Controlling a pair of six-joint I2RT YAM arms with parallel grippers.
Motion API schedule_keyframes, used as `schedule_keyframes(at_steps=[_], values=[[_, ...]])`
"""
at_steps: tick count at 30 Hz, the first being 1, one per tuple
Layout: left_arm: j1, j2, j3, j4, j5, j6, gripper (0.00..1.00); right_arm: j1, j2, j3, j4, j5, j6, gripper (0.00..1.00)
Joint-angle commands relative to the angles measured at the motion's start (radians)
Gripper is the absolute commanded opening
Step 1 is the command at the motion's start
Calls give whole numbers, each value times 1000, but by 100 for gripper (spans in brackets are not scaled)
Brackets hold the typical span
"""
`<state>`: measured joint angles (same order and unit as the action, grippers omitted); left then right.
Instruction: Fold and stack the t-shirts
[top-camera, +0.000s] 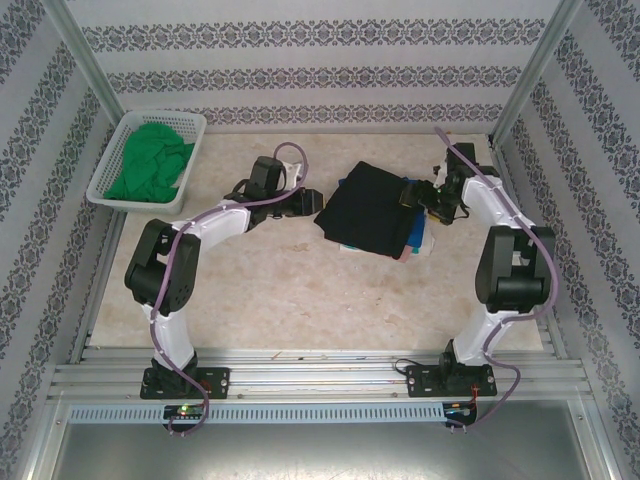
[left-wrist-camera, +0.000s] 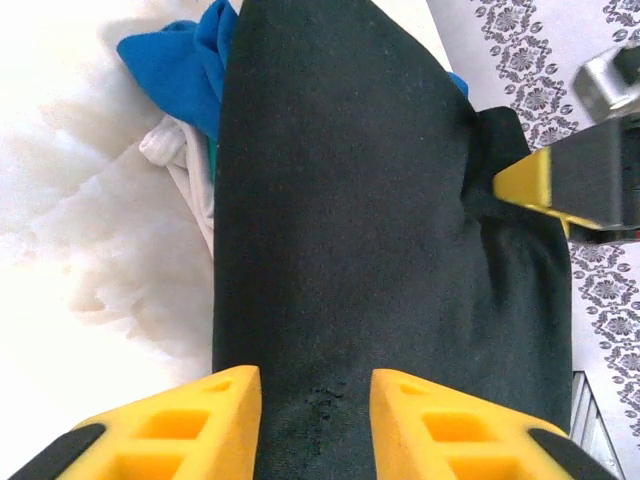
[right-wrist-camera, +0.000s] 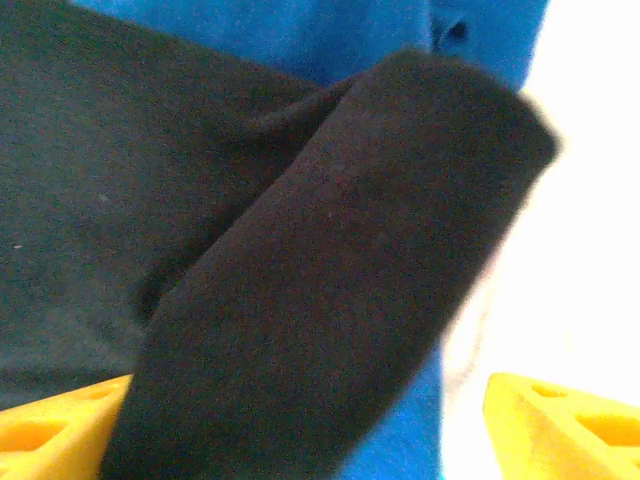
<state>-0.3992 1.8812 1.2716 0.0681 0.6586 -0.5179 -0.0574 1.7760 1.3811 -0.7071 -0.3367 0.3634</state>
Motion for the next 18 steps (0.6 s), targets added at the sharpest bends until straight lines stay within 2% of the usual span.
schedule_keyframes(at_steps=[1, 11, 15, 18], values=[[-17, 15, -19, 47, 31, -5, 39, -7, -26, 31, -29, 50, -23, 83], [-36, 53, -34, 137, 86, -74, 38, 2, 98, 117, 41, -26, 24, 72], [-44, 79, -15, 130, 115, -82, 37, 2, 141, 151, 32, -35, 35, 70], [-47, 76, -35, 155, 122, -99, 37, 5, 143, 140, 52, -39, 45, 63]])
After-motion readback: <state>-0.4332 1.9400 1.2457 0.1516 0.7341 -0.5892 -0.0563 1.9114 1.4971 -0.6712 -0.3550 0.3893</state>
